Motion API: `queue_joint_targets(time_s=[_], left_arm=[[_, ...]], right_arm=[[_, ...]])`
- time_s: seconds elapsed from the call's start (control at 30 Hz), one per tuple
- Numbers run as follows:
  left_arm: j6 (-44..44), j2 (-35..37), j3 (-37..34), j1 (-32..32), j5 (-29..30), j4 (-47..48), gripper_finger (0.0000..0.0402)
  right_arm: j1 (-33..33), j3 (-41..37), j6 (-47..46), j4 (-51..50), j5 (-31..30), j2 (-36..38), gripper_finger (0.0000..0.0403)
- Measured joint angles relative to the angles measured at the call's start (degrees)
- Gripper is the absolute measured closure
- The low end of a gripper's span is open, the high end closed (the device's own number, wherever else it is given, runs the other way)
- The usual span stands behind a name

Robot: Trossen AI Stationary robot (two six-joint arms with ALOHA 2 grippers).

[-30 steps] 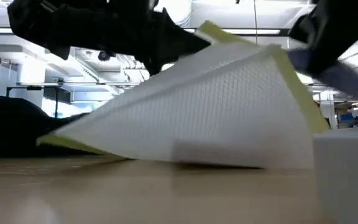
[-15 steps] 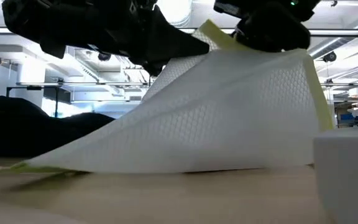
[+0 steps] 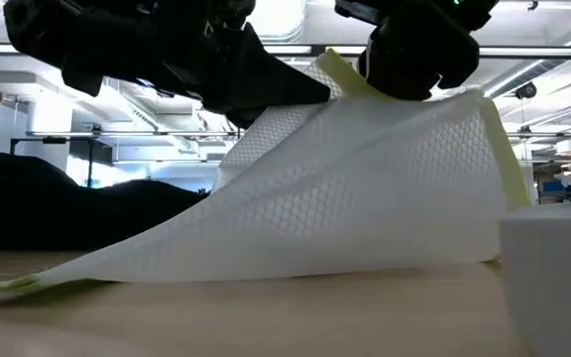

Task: Unpack backpack
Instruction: Put the purple chocolate bar into the zip bag

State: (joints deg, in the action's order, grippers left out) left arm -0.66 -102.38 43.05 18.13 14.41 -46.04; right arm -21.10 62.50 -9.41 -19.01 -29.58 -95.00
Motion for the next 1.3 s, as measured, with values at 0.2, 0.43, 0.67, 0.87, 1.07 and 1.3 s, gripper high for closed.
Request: queue_joint_targets(time_s=[0.2, 0.43, 0.67, 0.87, 1.07, 1.3], left_arm=[[0.18, 1.13, -0.02, 0.00, -0.02, 1.64, 0.0402], [2.04, 4.01, -0.07, 0.07, -2.74, 3.99, 0.0402], [-0.71, 4.20, -0.07, 0.09, -3.04, 8.26, 0.0402], [-0.89, 4.20, -0.07, 0.15, -3.16, 8.97, 0.0402], [0.56, 4.20, 0.10, 0.15, -4.92, 8.48, 0.0402], [1.11, 4.20, 0.20, 0.20, -4.99, 8.00, 0.0402]], right_arm=[[-0.11, -0.06, -1.09, -0.54, 4.40, -0.07, 0.0214], [1.40, -0.28, -0.42, 6.46, 13.48, -2.77, 0.0215], [0.36, -0.31, -0.84, -1.22, 14.64, 0.04, 0.0217], [-3.57, -0.46, -3.45, -11.04, 25.17, 4.02, 0.0245], [-4.90, -2.84, -2.80, -5.93, 31.00, -1.03, 0.0323], [-3.37, -1.84, 4.57, 15.38, 33.78, -11.40, 0.0389]])
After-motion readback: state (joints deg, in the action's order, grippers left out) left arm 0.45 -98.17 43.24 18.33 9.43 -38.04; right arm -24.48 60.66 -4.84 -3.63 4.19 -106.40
